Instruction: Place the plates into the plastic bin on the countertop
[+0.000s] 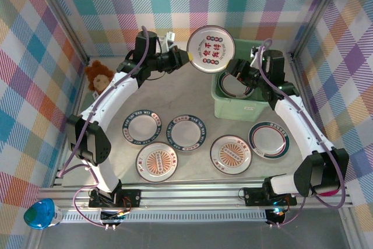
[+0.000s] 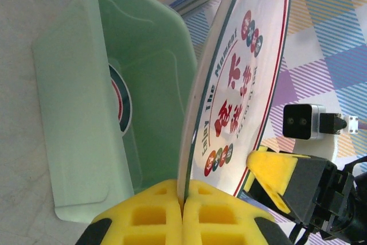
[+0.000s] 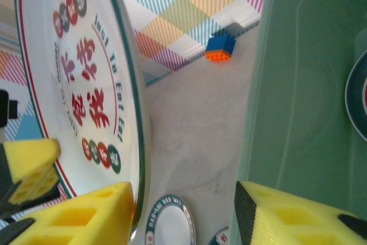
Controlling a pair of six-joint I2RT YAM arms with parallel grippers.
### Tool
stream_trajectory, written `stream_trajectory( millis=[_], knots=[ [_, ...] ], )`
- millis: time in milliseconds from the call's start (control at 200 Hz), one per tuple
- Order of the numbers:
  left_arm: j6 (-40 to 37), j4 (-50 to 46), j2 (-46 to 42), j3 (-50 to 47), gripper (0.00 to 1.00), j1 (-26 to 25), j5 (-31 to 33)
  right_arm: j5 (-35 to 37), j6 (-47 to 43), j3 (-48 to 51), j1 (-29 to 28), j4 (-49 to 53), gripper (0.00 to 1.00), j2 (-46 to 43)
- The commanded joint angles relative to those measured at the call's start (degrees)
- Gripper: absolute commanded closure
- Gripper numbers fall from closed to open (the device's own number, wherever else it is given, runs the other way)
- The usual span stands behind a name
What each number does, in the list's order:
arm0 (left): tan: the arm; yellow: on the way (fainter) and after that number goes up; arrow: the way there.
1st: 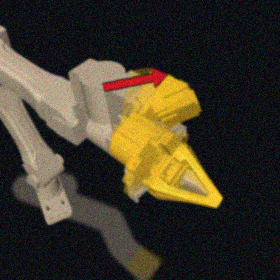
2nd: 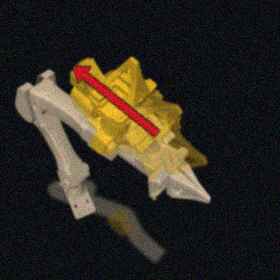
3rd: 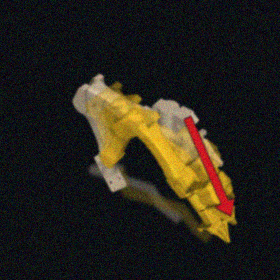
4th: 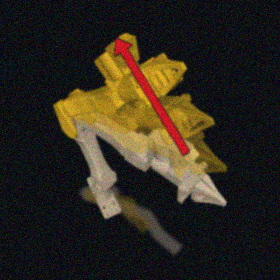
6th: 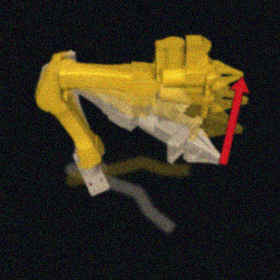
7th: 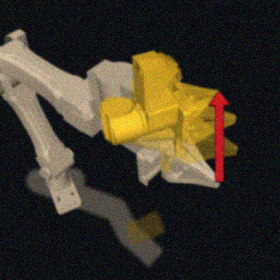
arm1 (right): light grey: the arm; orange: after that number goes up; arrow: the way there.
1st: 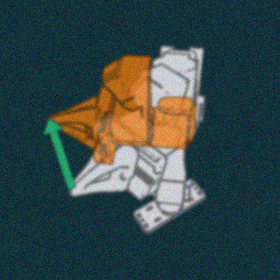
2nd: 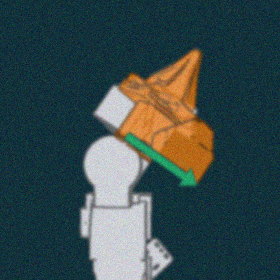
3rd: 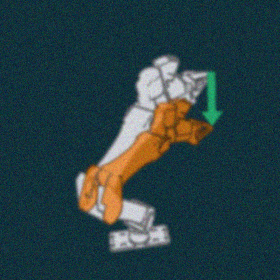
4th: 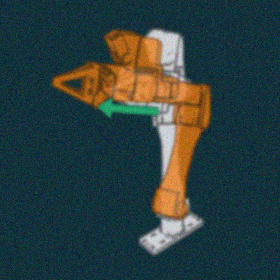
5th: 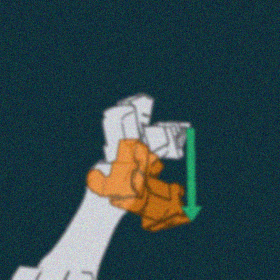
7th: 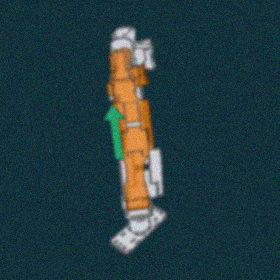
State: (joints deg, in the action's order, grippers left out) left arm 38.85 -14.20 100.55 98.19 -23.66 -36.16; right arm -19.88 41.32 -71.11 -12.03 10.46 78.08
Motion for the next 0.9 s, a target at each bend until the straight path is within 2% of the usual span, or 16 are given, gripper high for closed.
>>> stream_trajectory(
  millis=[0, 290, 490, 565, 640, 690, 780, 820, 895],
  knots=[
    [0.9, 3.7, -0.4, 2.4, 1.00, -1.0, -2.4, 1.8, 1.6, -1.3, -0.4, -5.6, 0.53, 0.3],
    [0.4, 2.8, 1.2, 3.7, 1.00, -2.1, -2.3, 1.6, 4.7, -0.7, -0.4, -9.5, 0.65, 1.5],
    [-1.2, 0.6, 1.5, 4.5, 1.00, -2.2, -1.3, 2.9, 5.4, -0.1, -0.4, -9.1, 0.86, 0.4],
    [-1.7, 0.0, 1.7, 5.0, 0.81, -2.2, -0.8, 4.1, 5.6, 0.3, -0.3, -8.9, 0.92, -0.5],
    [-2.3, -0.1, 2.5, 6.1, 0.70, -2.2, -0.5, 6.4, 5.9, 0.9, -0.3, -8.5, 0.97, -1.4],
    [-3.0, -0.9, 3.4, 7.6, 0.54, -2.2, -0.2, 8.2, 6.5, 1.3, -0.3, -8.4, 0.99, -1.9],
    [-5.9, -4.4, 5.4, 10.8, 0.19, -2.0, 2.5, 11.9, 7.7, 0.9, -0.2, -7.7, 1.00, -2.6],
    [-7.6, -4.8, 6.0, 11.5, 0.12, -1.8, 3.8, 13.8, 8.2, 0.3, -0.1, -7.5, 1.00, -2.9],
    [-9.2, -3.8, 7.2, 11.7, 0.09, -0.9, 5.7, 17.5, 8.7, -1.5, 0.0, -5.5, 1.00, -2.9]
  ],
)
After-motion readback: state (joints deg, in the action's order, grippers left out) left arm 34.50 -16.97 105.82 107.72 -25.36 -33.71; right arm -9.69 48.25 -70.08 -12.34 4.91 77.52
